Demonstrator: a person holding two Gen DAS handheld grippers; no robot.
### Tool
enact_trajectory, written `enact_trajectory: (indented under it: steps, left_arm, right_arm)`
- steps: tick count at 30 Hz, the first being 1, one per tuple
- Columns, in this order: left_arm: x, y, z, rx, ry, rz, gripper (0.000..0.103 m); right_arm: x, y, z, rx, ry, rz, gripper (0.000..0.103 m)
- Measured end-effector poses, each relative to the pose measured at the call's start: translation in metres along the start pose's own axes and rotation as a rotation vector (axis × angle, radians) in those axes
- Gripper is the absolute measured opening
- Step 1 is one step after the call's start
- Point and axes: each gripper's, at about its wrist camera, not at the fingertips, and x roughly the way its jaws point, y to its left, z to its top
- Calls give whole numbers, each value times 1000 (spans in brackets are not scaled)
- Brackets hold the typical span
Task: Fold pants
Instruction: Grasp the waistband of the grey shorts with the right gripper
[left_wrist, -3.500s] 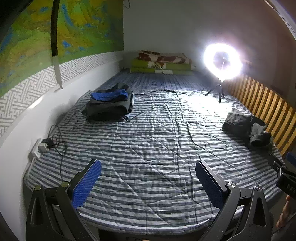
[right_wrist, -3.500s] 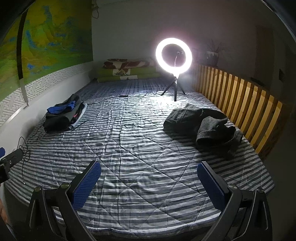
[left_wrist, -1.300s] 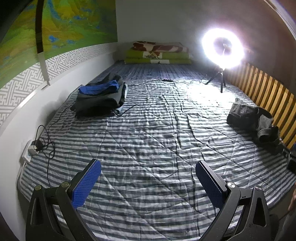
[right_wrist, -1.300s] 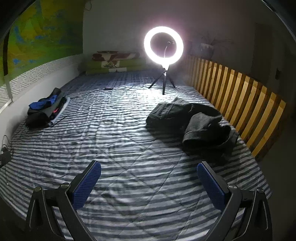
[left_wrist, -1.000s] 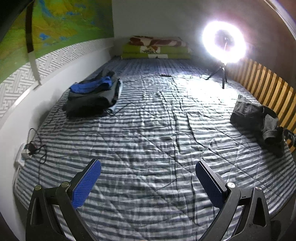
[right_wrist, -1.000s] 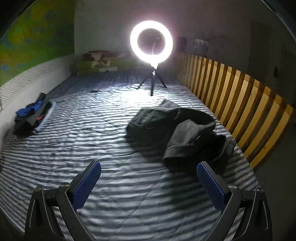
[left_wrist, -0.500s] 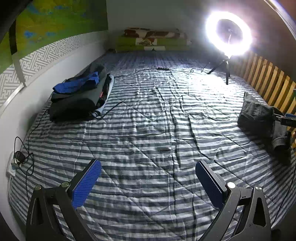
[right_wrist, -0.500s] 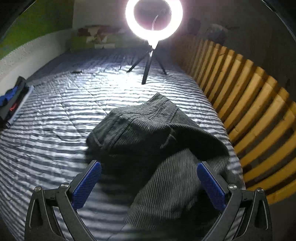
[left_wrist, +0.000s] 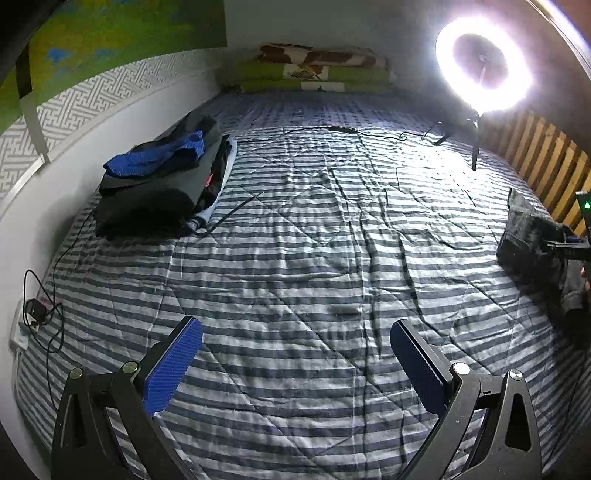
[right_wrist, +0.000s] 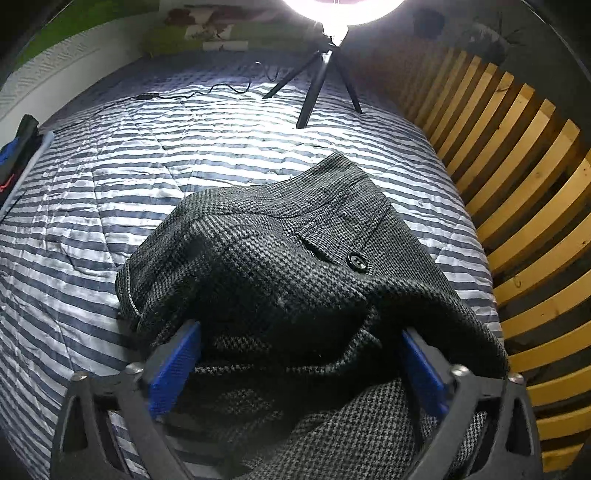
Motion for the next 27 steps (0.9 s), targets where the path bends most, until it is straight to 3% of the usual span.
enact_trajectory:
  steps: [7, 11, 16, 22, 27]
  left_arm:
    - [-8, 0, -3, 32, -8, 2, 103]
    - [-21, 2, -5, 30, -28, -7, 103]
    - [-41, 16, -6, 2, -55, -19, 103]
    - [-77, 43, -14, -28, -97, -28, 103]
    - [-108, 77, -27, -63, -131, 1, 103]
  right_arm:
    - [-9, -10, -4, 65, 7, 66, 29]
    - [-28, -10, -5, 105, -27, 65, 22]
    - [-84, 1, -12, 155, -124, 163, 20]
    - [-156, 59, -30, 106, -212, 269, 19]
    - [-196, 131, -59, 90, -257, 424, 18]
